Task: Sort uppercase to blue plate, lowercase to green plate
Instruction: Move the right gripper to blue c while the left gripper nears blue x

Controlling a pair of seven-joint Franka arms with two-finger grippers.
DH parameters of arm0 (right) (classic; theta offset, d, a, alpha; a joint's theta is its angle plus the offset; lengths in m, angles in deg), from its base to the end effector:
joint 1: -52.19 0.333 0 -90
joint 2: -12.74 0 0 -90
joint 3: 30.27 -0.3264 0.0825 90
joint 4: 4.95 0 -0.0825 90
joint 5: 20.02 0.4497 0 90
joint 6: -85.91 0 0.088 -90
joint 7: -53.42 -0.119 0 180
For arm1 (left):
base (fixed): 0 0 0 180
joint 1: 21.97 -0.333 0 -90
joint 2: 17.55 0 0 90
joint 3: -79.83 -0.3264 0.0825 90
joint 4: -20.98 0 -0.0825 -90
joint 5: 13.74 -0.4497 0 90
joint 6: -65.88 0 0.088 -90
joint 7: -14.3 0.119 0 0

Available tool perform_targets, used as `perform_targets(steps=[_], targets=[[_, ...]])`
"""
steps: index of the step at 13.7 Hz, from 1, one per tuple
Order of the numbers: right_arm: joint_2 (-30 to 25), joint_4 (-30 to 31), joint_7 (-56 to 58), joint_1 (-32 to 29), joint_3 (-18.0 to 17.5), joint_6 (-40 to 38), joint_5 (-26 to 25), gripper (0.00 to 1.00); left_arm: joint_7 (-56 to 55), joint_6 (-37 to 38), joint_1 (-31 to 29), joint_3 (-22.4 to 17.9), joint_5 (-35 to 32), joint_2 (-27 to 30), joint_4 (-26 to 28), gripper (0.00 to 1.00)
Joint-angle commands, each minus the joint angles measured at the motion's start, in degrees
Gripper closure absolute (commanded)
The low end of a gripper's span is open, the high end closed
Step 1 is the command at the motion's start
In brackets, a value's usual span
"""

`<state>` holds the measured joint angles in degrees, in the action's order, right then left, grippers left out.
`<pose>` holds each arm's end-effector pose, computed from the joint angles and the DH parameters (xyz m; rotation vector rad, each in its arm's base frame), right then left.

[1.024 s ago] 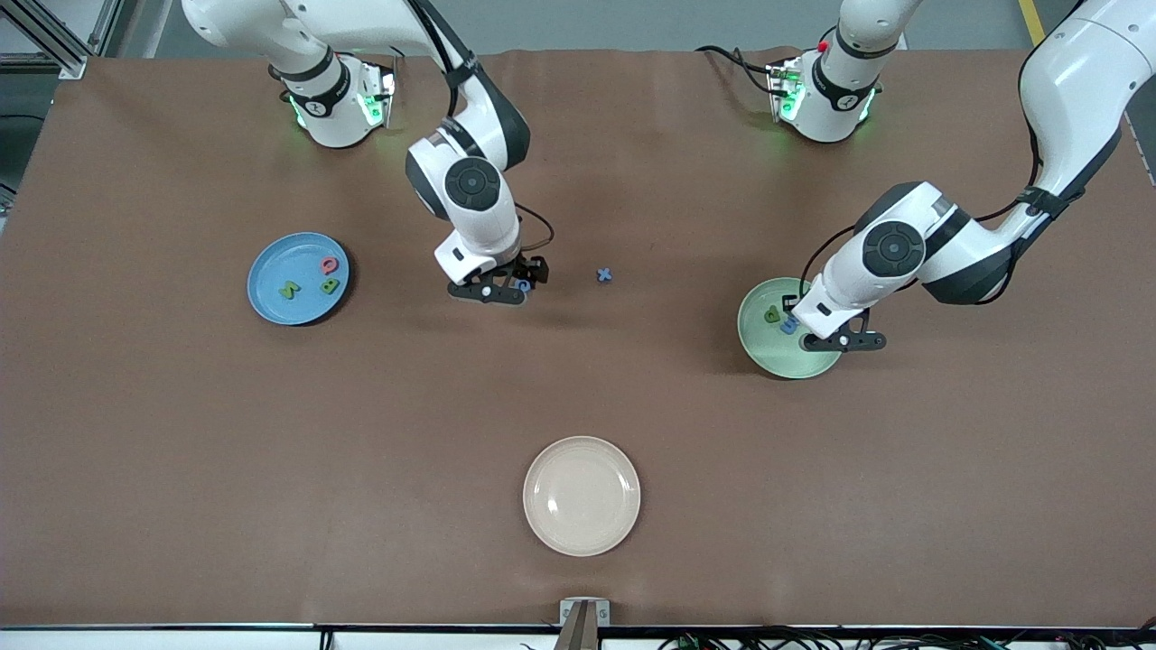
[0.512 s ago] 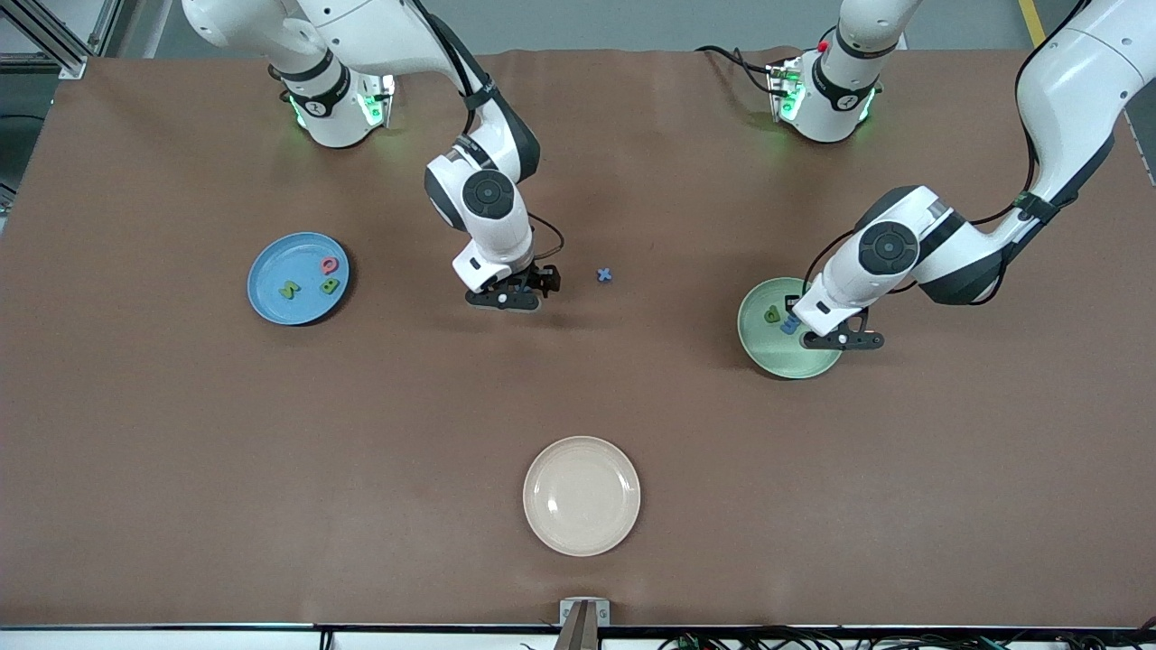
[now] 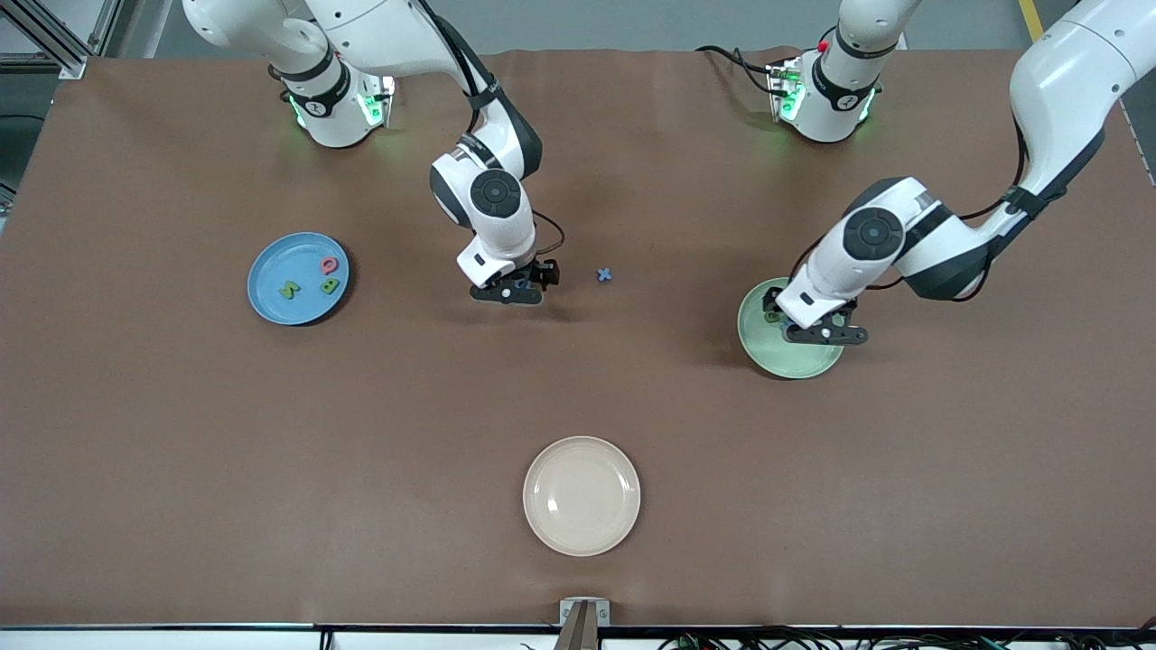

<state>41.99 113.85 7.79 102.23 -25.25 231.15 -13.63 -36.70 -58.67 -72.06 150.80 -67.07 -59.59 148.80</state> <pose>0.4416 0.4379 0.1176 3.1180 -0.1461 -0.0703 0.5227 -0.2120 0.1871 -3.0859 0.1245 0.0885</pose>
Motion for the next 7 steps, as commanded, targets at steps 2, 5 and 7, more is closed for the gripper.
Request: perform_targets(steps=[2,5,7], targets=[[0.5,0.1,-0.4,0.7,0.2,0.1,0.6,0.2,-10.2,0.3,11.6,0.0,4.8,0.5,-4.0,0.01],[0.5,0.1,-0.3,0.5,0.2,0.1,0.6,0.36,-20.0,0.3,25.3,-4.6,9.8,0.5,-9.2,0.01],[0.5,0.1,-0.3,0.5,0.2,0.0,0.6,0.53,-27.0,0.3,34.2,-8.6,10.4,0.3,-12.9,0.01]])
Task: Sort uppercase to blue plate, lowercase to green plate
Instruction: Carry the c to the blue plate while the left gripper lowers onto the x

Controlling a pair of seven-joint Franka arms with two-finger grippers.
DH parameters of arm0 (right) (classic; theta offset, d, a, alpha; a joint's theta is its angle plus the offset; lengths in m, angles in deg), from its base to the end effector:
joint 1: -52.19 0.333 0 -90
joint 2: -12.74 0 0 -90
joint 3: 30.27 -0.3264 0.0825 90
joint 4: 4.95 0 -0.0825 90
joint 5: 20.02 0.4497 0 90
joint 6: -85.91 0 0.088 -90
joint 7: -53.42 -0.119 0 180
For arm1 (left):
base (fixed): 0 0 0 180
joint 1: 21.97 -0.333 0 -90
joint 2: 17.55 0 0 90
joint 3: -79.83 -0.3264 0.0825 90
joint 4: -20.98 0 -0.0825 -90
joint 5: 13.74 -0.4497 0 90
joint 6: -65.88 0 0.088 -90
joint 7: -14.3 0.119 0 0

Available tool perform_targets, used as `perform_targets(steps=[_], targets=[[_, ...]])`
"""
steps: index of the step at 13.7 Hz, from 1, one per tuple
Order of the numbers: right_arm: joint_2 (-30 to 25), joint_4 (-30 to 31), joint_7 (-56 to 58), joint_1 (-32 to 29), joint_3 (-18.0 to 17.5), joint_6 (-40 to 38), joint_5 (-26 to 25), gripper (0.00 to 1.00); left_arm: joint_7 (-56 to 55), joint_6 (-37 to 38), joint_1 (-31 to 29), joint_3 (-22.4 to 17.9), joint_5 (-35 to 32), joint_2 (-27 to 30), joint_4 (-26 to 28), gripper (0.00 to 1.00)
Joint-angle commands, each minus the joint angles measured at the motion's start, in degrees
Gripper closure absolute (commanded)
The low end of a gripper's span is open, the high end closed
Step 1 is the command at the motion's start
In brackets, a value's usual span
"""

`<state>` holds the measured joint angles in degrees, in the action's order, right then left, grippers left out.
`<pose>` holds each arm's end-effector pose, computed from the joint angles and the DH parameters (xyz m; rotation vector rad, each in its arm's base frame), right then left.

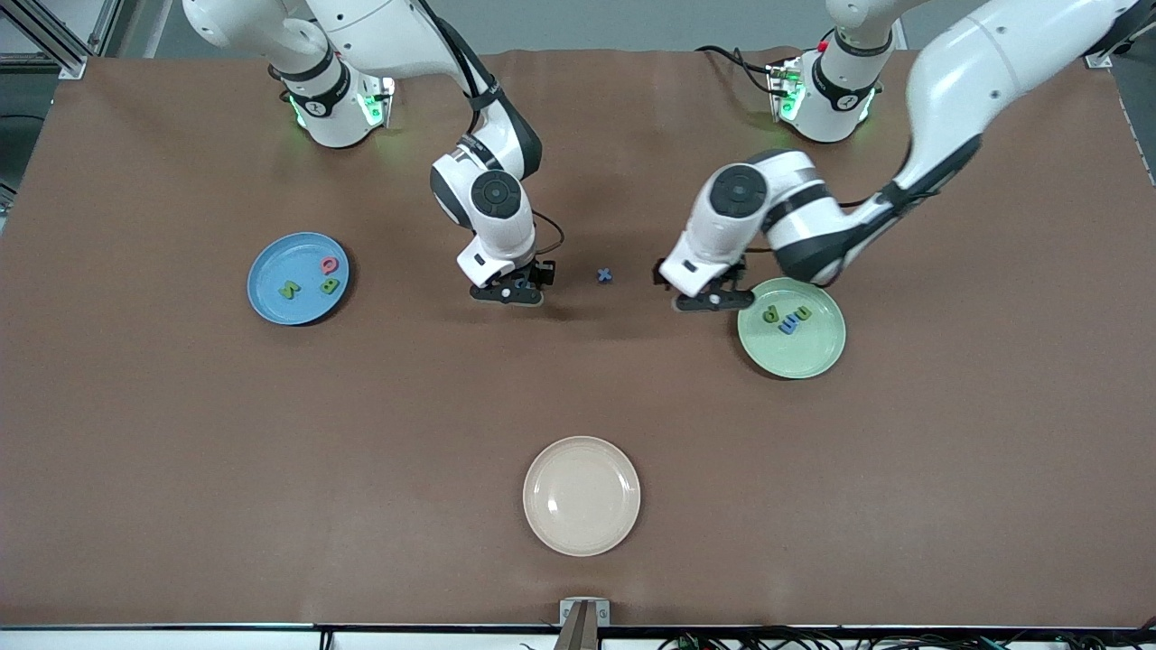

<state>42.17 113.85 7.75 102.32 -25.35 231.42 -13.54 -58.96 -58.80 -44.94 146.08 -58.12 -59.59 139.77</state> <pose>0.4401 0.4393 0.1160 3.1199 -0.1446 -0.0699 0.4618 -0.4087 0.2075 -3.1295 -0.1362 0.1261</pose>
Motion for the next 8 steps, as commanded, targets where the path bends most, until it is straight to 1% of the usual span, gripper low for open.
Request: perform_targets(steps=[1,3,4,5,6,8], targets=[[0.2,0.1,-0.2,0.1,0.3,-0.3,0.5,0.66,-7.4,0.3,11.2,-6.1,1.5,-0.1,-5.5,0.01],[0.0,0.1,-0.1,-0.2,0.3,-1.1,0.5,0.95,-10.8,-0.3,16.9,-9.6,1.6,-0.9,-6.9,0.01],[-0.4,0.1,0.4,-1.1,0.3,-2.5,0.5,0.99,-11.7,-1.1,18.8,-10.7,1.6,-1.4,-7.3,0.01],[-1.0,0.0,0.8,-2.0,0.3,-5.4,0.4,0.99,-12.9,-2.2,20.1,-11.5,1.6,-1.8,-7.4,0.01],[-3.2,0.0,3.9,-3.3,0.4,-8.4,0.4,0.99,-14.2,-3.5,21.4,-12.5,1.6,-2.1,-7.6,0.01],[-7.5,0.1,12.9,-8.7,0.5,-16.8,0.4,0.99,-15.9,-5.8,24.3,-14.9,1.7,-2.1,-8.1,0.01]])
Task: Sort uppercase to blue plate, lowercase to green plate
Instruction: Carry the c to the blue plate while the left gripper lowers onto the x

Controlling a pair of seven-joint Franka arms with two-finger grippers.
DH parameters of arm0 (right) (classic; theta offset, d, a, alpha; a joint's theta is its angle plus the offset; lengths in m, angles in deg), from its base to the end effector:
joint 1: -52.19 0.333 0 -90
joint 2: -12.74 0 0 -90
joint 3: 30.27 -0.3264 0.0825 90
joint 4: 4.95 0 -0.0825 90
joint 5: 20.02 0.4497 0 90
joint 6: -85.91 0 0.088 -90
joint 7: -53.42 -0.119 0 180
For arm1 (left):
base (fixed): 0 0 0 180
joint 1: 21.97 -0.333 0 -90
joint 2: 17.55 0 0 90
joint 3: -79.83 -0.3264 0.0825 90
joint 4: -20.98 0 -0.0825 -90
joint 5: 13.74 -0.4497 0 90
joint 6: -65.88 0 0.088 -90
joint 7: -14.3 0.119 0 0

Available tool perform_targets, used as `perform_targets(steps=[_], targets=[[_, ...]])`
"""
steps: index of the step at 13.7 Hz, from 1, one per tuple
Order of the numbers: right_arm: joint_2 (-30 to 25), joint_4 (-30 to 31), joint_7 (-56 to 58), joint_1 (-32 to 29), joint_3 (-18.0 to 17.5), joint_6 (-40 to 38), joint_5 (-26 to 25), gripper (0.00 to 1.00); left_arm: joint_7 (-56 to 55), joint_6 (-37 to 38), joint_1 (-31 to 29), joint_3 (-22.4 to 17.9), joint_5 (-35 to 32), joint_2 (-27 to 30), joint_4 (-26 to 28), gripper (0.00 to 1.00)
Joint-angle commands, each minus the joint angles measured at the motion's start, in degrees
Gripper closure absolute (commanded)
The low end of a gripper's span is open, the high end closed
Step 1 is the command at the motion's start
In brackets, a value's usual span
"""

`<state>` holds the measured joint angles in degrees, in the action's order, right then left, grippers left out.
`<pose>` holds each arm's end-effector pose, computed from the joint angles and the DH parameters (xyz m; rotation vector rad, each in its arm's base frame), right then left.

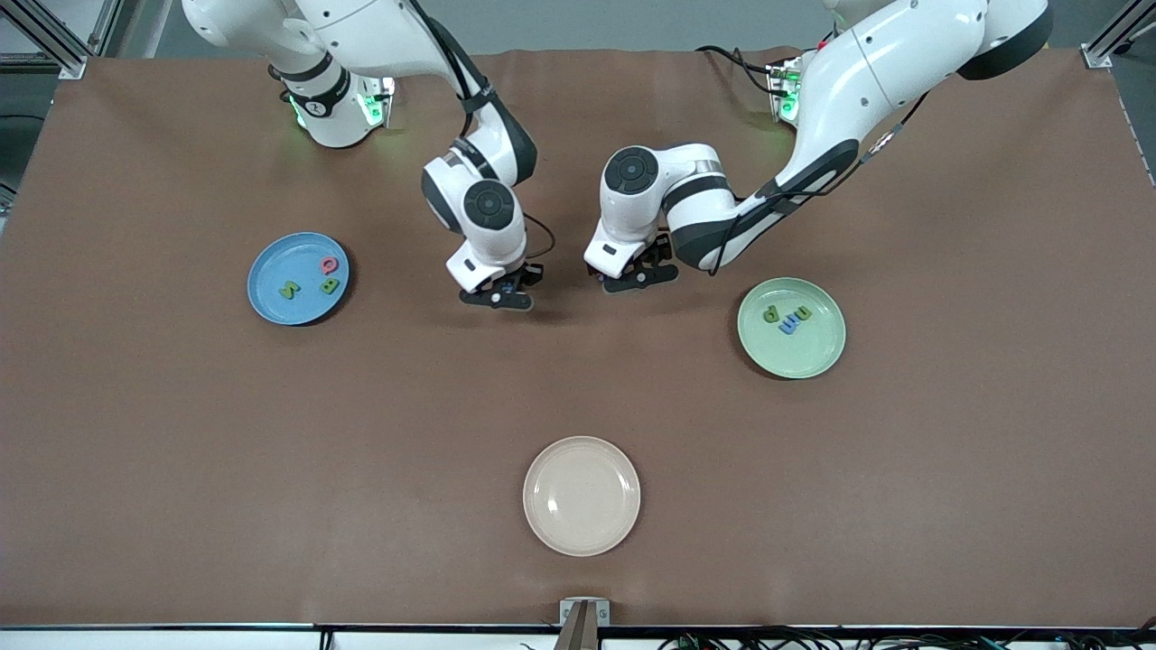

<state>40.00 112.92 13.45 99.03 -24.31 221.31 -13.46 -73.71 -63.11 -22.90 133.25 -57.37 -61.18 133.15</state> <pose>0.4649 0.4023 0.1330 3.0442 -0.0988 -0.2169 0.4110 -0.5022 0.1620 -3.0977 -0.3188 0.0775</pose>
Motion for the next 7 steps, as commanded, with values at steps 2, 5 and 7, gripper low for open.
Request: perform_targets(steps=[2,5,7], targets=[[-10.0,2.9,16.7,-9.8,0.1,-12.7,-0.4,0.99,-1.6,-3.0,4.4,-3.8,0.9,-1.0,-1.4,0.01],[-18.3,9.1,33.0,-19.8,0.2,-15.5,-2.2,0.99,-1.7,-5.1,5.8,-5.0,0.8,-1.5,-1.4,0.01],[-22.4,12.9,41.3,-24.4,0.3,-16.3,-2.4,0.99,-1.7,-6.0,6.2,-5.1,0.8,-1.6,-1.5,0.01]])
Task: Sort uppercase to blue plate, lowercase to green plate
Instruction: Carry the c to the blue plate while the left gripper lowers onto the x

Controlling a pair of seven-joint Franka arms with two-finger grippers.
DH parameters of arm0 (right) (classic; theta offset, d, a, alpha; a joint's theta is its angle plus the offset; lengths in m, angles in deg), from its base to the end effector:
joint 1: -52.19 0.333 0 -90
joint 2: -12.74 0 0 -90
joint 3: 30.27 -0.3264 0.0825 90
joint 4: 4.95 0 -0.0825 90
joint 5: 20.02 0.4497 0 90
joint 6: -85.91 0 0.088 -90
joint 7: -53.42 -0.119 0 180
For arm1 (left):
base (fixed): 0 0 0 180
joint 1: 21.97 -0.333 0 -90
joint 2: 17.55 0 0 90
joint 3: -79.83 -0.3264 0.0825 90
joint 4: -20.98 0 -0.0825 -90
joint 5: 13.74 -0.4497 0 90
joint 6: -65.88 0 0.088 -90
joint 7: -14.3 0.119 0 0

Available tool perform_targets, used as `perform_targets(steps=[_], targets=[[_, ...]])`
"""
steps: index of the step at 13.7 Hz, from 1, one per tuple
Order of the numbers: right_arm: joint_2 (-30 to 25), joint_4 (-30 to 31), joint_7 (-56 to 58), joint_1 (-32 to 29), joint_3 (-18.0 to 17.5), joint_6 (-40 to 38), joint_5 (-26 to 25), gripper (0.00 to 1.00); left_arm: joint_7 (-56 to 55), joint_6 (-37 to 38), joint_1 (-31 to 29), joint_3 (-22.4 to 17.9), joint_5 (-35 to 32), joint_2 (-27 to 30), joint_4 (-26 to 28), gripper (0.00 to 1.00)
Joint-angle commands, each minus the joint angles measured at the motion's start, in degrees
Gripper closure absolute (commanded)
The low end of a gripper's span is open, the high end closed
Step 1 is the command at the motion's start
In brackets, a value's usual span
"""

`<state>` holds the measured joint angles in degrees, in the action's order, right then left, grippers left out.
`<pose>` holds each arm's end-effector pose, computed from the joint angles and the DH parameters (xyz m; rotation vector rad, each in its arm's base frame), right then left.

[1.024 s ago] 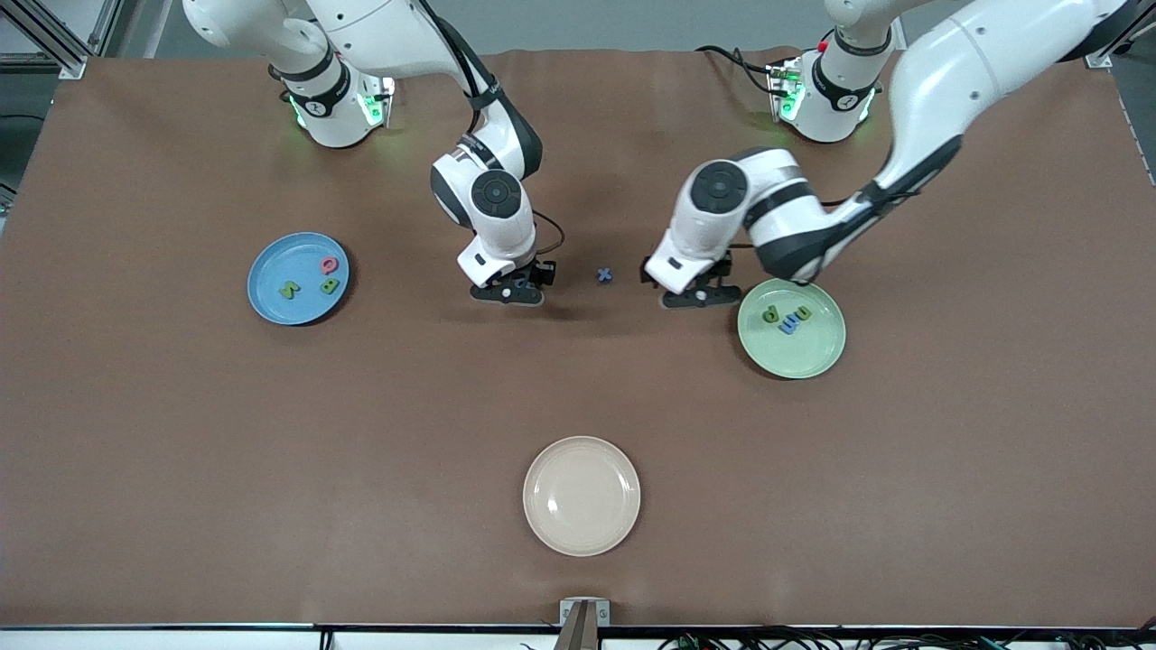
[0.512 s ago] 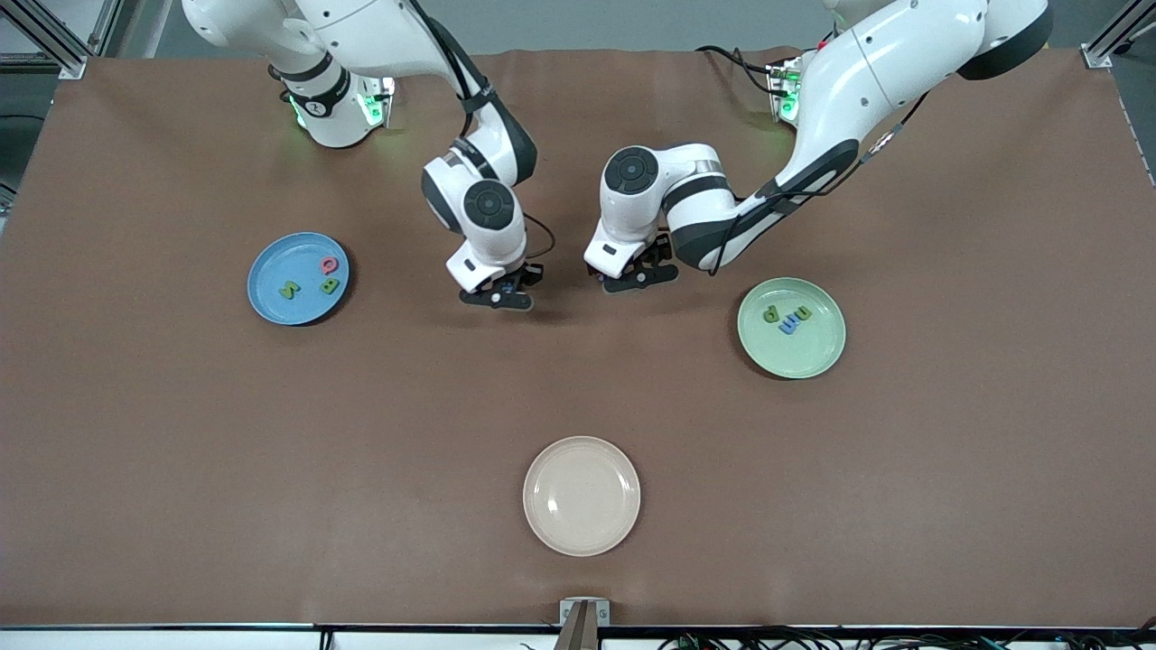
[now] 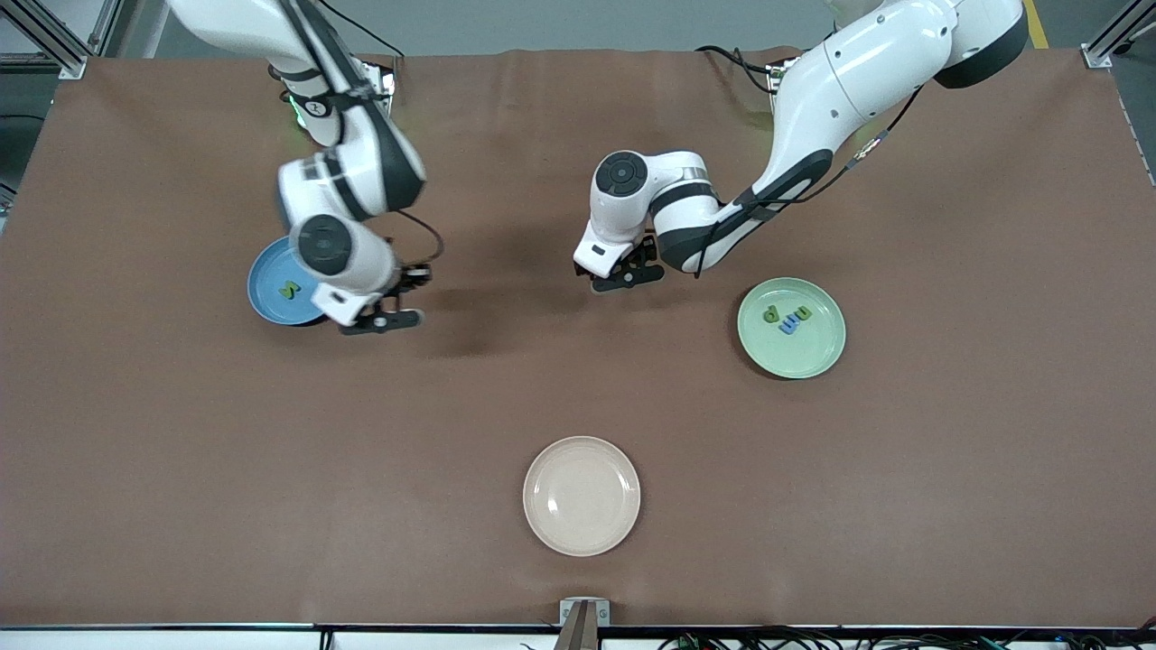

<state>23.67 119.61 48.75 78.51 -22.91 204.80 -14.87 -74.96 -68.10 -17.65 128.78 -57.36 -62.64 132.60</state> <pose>0.5354 0.1887 0.2367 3.0817 0.2989 -0.4536 0.3955 -0.5180 0.1349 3.1177 0.3125 -0.0809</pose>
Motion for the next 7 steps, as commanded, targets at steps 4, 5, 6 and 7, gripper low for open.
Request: perform_targets(steps=[4,5,6,7], targets=[[-11.1,14.7,16.9,-13.4,-1.1,2.1,-1.8,0.99,-0.5,-1.6,1.5,-0.9,0.8,-1.0,-0.9,0.15],[-11.7,15.9,19.8,-15.9,-1.1,2.4,-2.1,0.99,-0.5,-1.6,1.6,-1.1,0.8,-1.3,-0.9,0.23],[-11.6,16.5,23.8,-19.6,-1.2,2.7,-2.2,0.99,-0.5,-1.6,1.6,-1.1,0.8,-1.5,-0.9,0.29],[-11.4,17.5,27.5,-22.5,-1.2,4.0,-2.1,0.98,-0.4,-1.6,1.6,-1.1,0.8,-1.8,-0.9,0.34]])
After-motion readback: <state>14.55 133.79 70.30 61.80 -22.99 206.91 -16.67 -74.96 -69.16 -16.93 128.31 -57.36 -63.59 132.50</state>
